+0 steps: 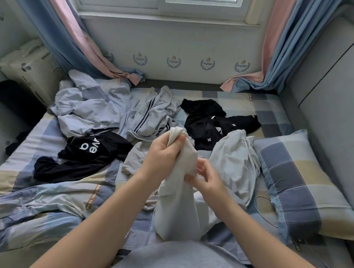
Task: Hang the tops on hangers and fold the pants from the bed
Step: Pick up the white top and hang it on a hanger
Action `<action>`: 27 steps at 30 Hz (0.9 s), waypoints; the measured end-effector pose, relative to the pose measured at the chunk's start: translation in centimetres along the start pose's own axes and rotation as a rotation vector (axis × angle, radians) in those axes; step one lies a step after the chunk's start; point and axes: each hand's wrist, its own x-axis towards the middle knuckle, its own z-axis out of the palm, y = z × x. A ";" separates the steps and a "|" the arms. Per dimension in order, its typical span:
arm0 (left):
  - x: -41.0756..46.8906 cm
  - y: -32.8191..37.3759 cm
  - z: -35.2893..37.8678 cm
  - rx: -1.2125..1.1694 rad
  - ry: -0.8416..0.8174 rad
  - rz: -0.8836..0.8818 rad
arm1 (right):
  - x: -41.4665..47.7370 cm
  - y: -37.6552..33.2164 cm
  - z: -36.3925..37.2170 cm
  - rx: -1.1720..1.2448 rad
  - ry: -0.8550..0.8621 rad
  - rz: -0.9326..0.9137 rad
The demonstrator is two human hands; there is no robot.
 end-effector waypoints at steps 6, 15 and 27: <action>-0.1 2.3 -0.2 -0.120 0.001 -0.033 | 2.2 3.5 0.3 -0.229 -0.066 0.086; 1.3 3.5 -4.3 -0.073 0.037 0.005 | 3.9 7.0 -6.0 -0.823 -0.204 0.218; 2.5 -1.4 -4.8 0.473 -0.038 -0.150 | 5.2 -0.6 -6.3 -0.500 0.159 0.059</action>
